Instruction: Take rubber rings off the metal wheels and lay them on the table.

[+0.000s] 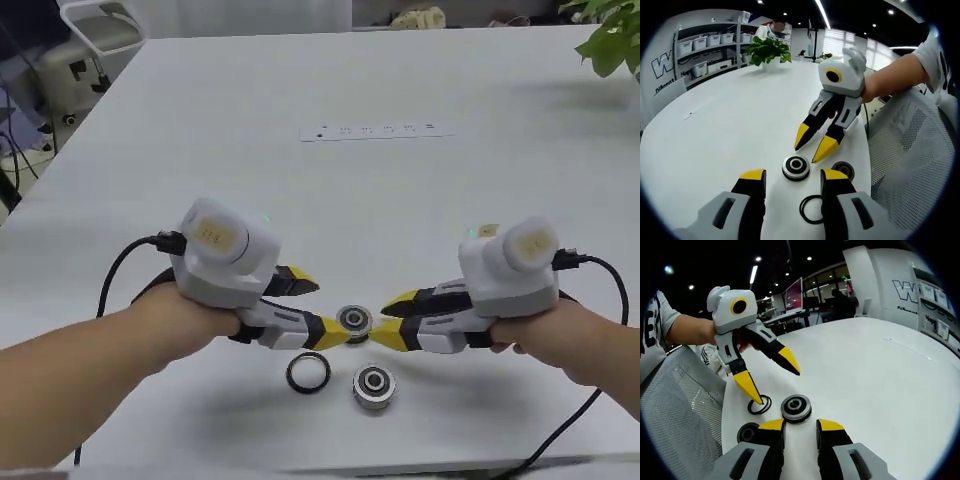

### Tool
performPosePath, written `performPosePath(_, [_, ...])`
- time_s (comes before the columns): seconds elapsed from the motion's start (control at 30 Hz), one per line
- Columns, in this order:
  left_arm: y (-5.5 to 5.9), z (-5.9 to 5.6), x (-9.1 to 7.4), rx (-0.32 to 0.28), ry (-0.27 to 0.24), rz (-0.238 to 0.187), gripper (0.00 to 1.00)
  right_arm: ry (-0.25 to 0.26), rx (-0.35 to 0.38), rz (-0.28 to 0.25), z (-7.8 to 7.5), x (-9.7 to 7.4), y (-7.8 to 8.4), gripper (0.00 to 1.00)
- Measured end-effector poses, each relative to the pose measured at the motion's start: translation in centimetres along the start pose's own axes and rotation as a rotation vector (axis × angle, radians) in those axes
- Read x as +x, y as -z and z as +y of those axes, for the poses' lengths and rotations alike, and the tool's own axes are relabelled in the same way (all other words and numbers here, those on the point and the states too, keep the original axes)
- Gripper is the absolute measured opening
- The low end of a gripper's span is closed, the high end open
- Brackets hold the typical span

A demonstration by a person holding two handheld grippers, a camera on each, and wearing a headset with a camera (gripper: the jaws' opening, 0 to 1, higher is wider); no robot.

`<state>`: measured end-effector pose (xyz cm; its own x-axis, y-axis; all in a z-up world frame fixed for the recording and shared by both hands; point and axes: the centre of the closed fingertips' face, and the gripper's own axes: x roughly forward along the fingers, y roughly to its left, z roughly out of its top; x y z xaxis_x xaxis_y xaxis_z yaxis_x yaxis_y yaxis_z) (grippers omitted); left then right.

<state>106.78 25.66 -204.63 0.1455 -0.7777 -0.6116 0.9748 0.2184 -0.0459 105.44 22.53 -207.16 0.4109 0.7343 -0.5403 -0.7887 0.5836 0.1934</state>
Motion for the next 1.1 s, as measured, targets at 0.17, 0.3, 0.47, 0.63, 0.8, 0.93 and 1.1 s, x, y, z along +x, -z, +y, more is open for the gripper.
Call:
performPosePath(0.17, [0.0, -0.2, 0.5, 0.008, 0.010, 0.012, 0.35, -0.007, -0.032, 0.019, 0.4, 0.5, 0.3, 0.21])
performPosePath(0.3, [0.1, -0.5, 0.9, 0.014, 0.022, 0.017, 0.32, -0.011, -0.048, 0.019, 0.5, 0.6, 0.3, 0.20])
performPosePath(0.47, [0.1, -0.7, 1.3, 0.019, 0.033, 0.028, 0.28, -0.010, -0.061, 0.021, 0.6, 0.7, 0.3, 0.18])
performPosePath(0.63, [0.0, -1.0, 1.7, 0.027, 0.042, 0.031, 0.26, -0.013, -0.069, 0.023, 0.6, 0.8, 0.4, 0.15])
performPosePath(0.8, [0.1, -1.2, 2.2, 0.036, 0.051, 0.041, 0.23, -0.013, -0.071, 0.030, 0.7, 0.8, 0.4, 0.14])
performPosePath(0.93, [-0.2, -1.3, 2.5, 0.043, 0.053, 0.037, 0.20, -0.013, -0.069, 0.029, 0.6, 0.8, 0.5, 0.13])
performPosePath(1.1, [-0.2, -1.4, 2.4, 0.060, 0.043, 0.039, 0.17, -0.010, -0.068, 0.029, 0.5, 0.8, 0.5, 0.12])
